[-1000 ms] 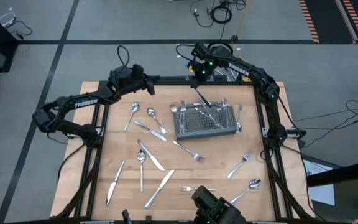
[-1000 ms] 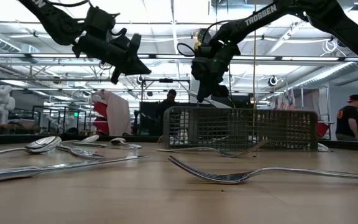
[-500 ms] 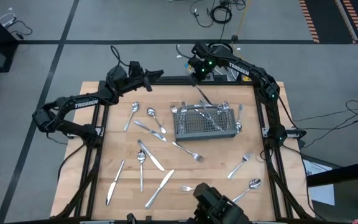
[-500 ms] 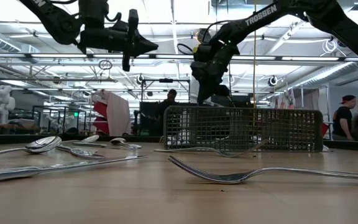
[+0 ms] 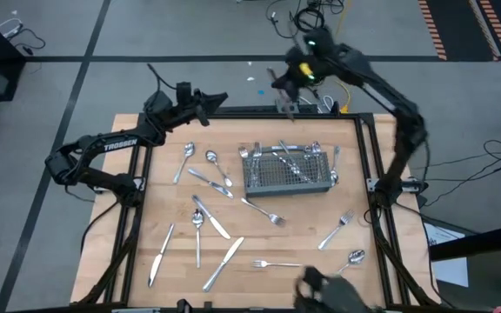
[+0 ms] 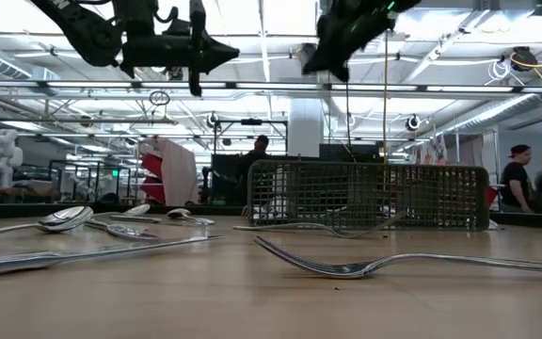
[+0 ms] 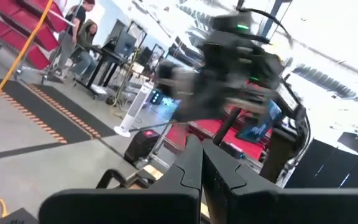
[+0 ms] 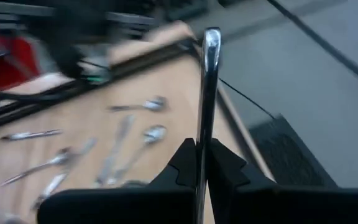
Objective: Sort silverware
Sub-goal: Put the silver table knife into the silverware organizer
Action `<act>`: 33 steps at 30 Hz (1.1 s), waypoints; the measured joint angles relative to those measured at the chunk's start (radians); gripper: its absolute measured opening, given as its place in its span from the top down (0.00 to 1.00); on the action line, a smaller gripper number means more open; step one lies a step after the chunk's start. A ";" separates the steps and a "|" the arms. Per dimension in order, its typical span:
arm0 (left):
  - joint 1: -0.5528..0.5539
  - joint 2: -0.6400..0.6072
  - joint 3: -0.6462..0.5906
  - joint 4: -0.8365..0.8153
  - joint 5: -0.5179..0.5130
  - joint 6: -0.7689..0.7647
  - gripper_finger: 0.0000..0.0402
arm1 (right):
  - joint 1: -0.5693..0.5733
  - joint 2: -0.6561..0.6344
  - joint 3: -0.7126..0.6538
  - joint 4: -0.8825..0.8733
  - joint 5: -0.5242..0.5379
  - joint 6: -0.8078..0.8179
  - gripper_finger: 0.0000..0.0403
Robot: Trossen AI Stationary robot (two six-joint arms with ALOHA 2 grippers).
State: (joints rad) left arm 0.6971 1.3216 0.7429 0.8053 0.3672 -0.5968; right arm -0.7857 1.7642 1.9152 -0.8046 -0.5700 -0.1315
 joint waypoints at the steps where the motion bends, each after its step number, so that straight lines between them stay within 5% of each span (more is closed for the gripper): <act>1: 0.000 0.000 0.000 0.002 0.000 0.000 0.98 | 0.002 -0.059 -0.048 0.009 -0.006 -0.017 1.00; 5: 0.000 0.000 0.000 0.001 0.000 0.000 0.98 | 0.001 -0.340 -0.390 0.172 -0.098 -0.003 1.00; 10: 0.000 0.000 0.000 -0.002 0.000 0.000 0.98 | 0.003 -0.669 -0.952 0.834 -0.059 0.244 1.00; 15: 0.000 0.000 0.000 -0.005 0.000 0.000 0.98 | -0.011 -0.665 -1.363 1.445 0.108 0.521 1.00; 22: 0.000 0.000 0.000 -0.011 -0.011 -0.001 0.98 | -0.052 -0.439 -1.362 1.612 0.110 0.595 1.00; 33: 0.000 0.000 0.000 -0.014 -0.025 -0.025 0.98 | -0.183 -0.337 -1.162 1.079 -0.107 0.469 1.00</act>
State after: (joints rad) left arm 0.6971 1.3216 0.7433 0.7914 0.3424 -0.6216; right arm -0.9683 1.4269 0.7534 0.2747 -0.6770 0.3377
